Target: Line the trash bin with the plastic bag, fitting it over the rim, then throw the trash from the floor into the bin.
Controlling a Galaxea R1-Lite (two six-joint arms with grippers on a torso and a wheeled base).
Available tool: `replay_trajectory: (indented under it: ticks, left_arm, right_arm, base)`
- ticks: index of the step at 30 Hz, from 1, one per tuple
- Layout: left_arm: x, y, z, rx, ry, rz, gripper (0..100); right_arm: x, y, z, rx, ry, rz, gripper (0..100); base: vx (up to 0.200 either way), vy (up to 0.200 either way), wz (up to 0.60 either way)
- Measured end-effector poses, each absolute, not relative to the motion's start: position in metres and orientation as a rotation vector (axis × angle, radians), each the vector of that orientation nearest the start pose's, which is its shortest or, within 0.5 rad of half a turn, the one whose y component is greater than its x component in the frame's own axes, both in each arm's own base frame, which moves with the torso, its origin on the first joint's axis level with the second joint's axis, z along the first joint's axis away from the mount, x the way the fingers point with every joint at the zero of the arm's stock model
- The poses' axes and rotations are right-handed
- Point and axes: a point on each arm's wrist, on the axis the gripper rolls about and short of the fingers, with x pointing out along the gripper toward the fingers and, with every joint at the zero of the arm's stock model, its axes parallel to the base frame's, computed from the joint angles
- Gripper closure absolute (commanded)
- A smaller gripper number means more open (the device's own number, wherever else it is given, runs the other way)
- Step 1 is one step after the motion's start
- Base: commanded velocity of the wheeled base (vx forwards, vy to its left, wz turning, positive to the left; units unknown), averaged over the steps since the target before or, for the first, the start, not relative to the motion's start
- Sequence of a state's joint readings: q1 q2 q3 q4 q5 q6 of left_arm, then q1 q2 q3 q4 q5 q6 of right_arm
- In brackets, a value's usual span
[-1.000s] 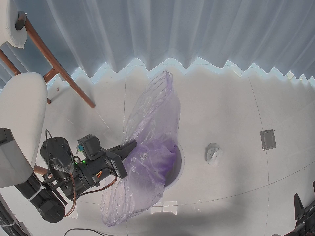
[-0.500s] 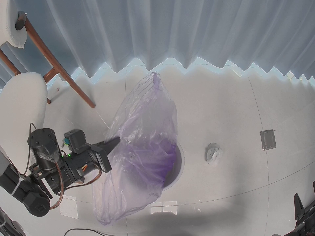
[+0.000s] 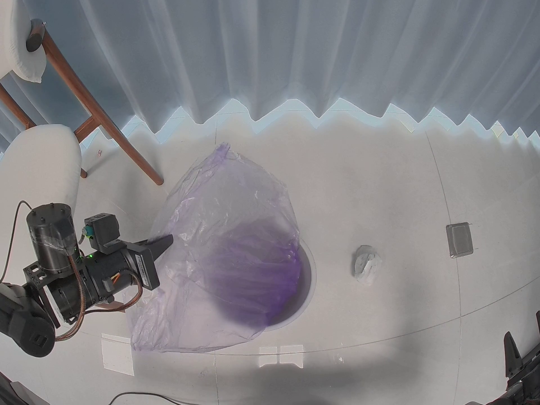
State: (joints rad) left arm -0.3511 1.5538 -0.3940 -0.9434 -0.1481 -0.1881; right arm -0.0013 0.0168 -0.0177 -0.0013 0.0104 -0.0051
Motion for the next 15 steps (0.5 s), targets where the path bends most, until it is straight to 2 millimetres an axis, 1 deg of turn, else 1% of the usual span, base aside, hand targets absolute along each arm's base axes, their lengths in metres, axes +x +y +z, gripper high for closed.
replay_trajectory:
  ticks: [4, 8, 11, 15]
  left_arm:
    - [0.202, -0.099, 0.156, -0.151, 0.258, -0.569, 100]
    - [0.186, -0.115, 0.156, -0.138, 0.271, -0.666, 100]
    - [0.185, -0.122, 0.151, -0.132, 0.275, -0.693, 100]
    - [0.189, -0.128, 0.148, -0.141, 0.230, -0.708, 100]
  right_arm:
    - [-0.023, 0.000, 0.081, -0.005, -0.002, 0.009, 0]
    - [-0.023, 0.000, 0.081, -0.005, -0.002, 0.008, 0]
    - [-0.023, 0.000, 0.081, -0.005, -0.002, 0.009, 0]
    - [-0.023, 0.000, 0.081, -0.005, -0.002, 0.009, 0]
  base:
    - [0.000, 0.000, 0.00]
    - [0.000, 0.000, 0.00]
    - [0.000, 0.000, 0.00]
    - [0.000, 0.000, 0.00]
